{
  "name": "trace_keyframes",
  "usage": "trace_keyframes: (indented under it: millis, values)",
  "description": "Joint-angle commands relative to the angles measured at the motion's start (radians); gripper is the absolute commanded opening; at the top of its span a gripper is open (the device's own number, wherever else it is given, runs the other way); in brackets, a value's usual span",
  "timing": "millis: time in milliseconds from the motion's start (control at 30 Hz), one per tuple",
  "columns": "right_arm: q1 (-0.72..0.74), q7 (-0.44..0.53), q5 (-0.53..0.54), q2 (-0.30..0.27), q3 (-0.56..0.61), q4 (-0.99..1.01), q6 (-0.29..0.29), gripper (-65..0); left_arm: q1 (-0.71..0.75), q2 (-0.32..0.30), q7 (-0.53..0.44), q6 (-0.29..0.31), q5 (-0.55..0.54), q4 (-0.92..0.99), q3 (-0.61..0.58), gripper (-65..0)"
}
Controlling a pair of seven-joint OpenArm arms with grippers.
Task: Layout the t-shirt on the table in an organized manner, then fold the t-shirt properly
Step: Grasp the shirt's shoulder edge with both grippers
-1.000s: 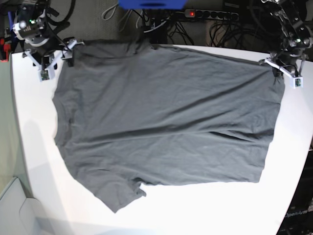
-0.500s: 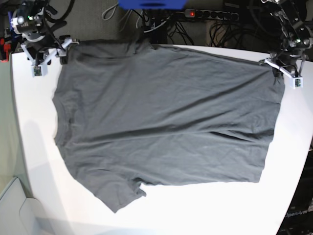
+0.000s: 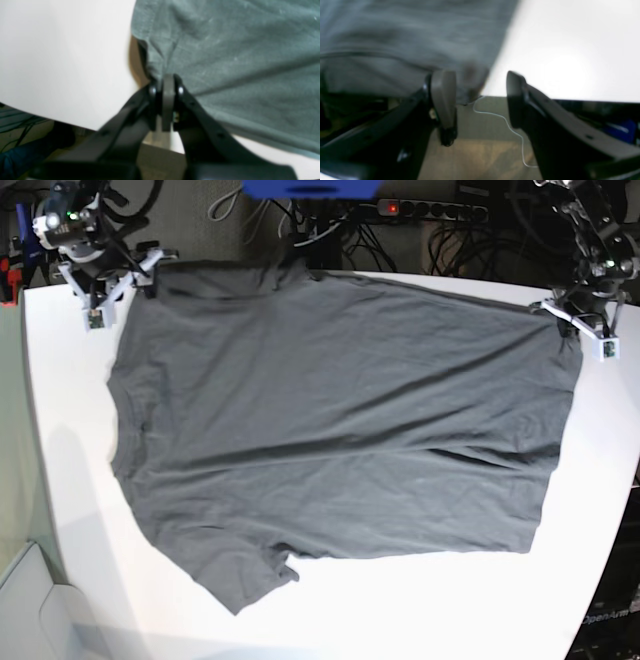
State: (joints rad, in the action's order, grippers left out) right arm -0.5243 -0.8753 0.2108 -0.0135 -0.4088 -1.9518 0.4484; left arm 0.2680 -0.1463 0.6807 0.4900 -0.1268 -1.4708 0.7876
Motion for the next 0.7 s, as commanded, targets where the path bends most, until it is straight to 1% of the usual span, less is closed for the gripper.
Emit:
trace_keyframes:
  millis: [0, 100, 333, 533, 600, 667]
  values:
    - [-0.003, 0.014, 0.003, -0.007, 0.001, -0.013, 0.002, -31.6, 0.006, -0.003, 0.041, -0.007, 0.029, -0.003, -0.001, -64.9]
    - [-0.003, 0.014, 0.002, -0.007, 0.018, -0.001, 0.002, -31.6, 0.006, -0.002, 0.041, -0.007, 0.029, -0.003, -0.001, -64.9]
    - [0.008, 0.021, 0.005, -0.007, 0.018, 0.101, 0.002, -31.6, 0.006, -0.002, 0.041, -0.007, 0.029, -0.005, -0.001, -64.9]
    - [0.005, 0.023, 0.008, -0.009, 0.044, 0.110, 0.002, -32.3, 0.006, -0.002, 0.041, -0.007, 0.029, -0.005, 0.000, -64.9]
    - [0.006, 0.023, 0.008, -0.009, 0.044, 0.110, 0.002, -34.2, 0.006, -0.002, 0.041, -0.007, 0.029, -0.005, 0.000, -64.9]
    - [0.008, 0.023, 0.008, -0.007, 0.044, 0.110, 0.002, -39.4, 0.006, -0.002, 0.041, -0.007, 0.029, -0.005, 0.000, -64.9]
